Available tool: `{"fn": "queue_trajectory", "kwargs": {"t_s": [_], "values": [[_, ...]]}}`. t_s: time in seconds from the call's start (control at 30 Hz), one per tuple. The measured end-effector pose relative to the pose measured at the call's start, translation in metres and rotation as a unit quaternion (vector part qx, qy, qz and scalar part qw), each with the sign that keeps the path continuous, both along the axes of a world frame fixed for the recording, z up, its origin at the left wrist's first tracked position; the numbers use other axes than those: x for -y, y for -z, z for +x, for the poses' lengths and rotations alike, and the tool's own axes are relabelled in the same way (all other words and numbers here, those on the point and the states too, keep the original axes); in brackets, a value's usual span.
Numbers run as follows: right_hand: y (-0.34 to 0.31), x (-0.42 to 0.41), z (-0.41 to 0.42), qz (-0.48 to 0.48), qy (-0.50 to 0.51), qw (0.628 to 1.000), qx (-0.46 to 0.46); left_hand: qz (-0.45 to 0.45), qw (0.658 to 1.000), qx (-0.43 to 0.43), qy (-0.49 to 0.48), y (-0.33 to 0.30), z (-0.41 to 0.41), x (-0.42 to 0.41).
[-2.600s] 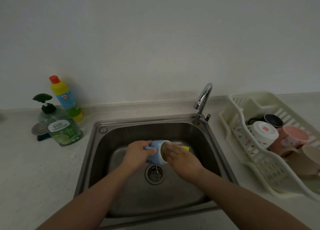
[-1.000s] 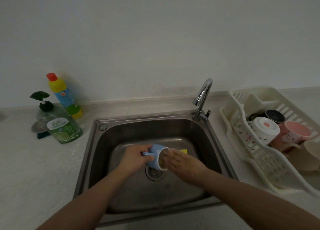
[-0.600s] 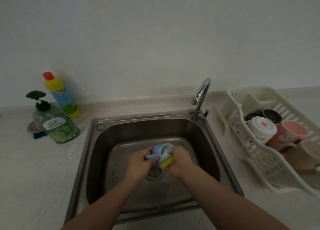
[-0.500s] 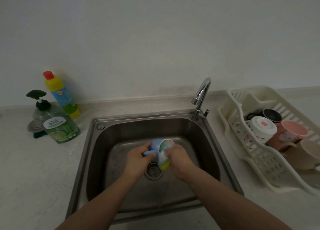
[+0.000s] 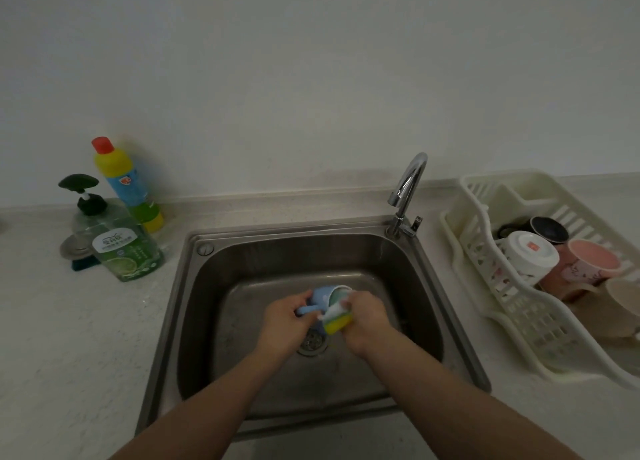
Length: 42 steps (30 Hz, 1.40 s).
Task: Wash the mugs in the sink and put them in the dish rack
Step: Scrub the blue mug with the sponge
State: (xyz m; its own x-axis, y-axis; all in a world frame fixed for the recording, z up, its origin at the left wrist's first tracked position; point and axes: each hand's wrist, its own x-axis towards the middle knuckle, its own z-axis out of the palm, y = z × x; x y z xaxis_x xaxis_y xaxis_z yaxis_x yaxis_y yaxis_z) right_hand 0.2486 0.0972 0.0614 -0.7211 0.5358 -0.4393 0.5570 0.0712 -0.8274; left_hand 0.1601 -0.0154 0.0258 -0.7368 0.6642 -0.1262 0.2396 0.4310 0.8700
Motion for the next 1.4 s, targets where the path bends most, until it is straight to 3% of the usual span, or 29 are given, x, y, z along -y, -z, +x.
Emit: {"fn": "queue_trajectory", "kwargs": {"t_s": [0.07,0.1,0.13,0.2,0.27,0.37,0.47,0.53,0.63,0.67,0.77,0.83,1.0,1.1,1.13,1.23,1.3,1.4], "values": [[0.008,-0.004,0.007,0.047,-0.014,0.999,-0.017,0.0,1.0,-0.011,-0.021,0.002,-0.001,0.001],[0.01,-0.008,0.014,0.143,-0.081,0.986,-0.031,0.001,0.999,-0.02,-0.03,0.001,-0.005,0.002],[0.011,-0.008,0.024,0.298,-0.199,0.932,-0.049,-0.004,0.999,-0.021,-0.024,-0.002,-0.01,0.002],[0.024,-0.019,0.035,0.451,-0.376,0.809,-0.027,-0.05,0.999,-0.008,0.018,-0.004,-0.019,0.002],[0.042,-0.043,0.036,0.524,-0.381,0.762,-0.017,-0.088,0.994,0.072,-0.002,-0.005,-0.021,0.003],[0.032,-0.044,0.041,0.509,-0.227,0.829,-0.04,-0.041,0.959,0.263,-0.094,-0.009,-0.02,-0.001],[0.035,-0.016,0.042,0.442,-0.124,0.885,-0.073,-0.012,0.94,0.319,-0.121,-0.019,-0.013,-0.008],[0.039,0.003,0.042,0.445,-0.17,0.87,-0.128,-0.004,0.936,0.327,-0.13,-0.025,-0.01,-0.014],[0.053,0.001,0.059,0.525,-0.25,0.793,-0.18,-0.003,0.929,0.345,-0.132,-0.032,-0.011,-0.017],[0.05,-0.006,0.066,0.532,-0.243,0.789,-0.188,-0.004,0.929,0.345,-0.132,-0.033,-0.012,-0.016],[0.035,-0.028,0.056,0.49,-0.168,0.843,-0.145,-0.023,0.936,0.333,-0.114,-0.036,-0.011,-0.014],[0.022,-0.031,0.037,0.478,-0.196,0.847,-0.125,-0.019,0.933,0.342,-0.107,-0.037,-0.008,-0.015],[0.026,-0.033,0.073,0.533,-0.316,0.753,-0.221,0.004,0.938,0.329,-0.108,-0.04,-0.013,-0.007],[0.014,-0.038,0.052,0.498,-0.214,0.827,-0.15,-0.008,0.948,0.305,-0.087,-0.042,-0.013,-0.007],[0.009,-0.035,0.042,0.497,-0.212,0.831,-0.132,-0.004,0.95,0.301,-0.087,-0.044,-0.013,-0.009],[0.009,-0.025,0.049,0.53,-0.31,0.765,-0.193,0.004,0.95,0.295,-0.101,-0.052,-0.018,-0.007],[0.017,-0.034,0.077,0.526,-0.305,0.764,-0.217,-0.012,0.955,0.278,-0.098,-0.053,-0.024,-0.003],[0.011,-0.043,0.062,0.489,-0.152,0.838,-0.188,-0.017,0.96,0.265,-0.083,-0.054,-0.024,-0.001]]}}
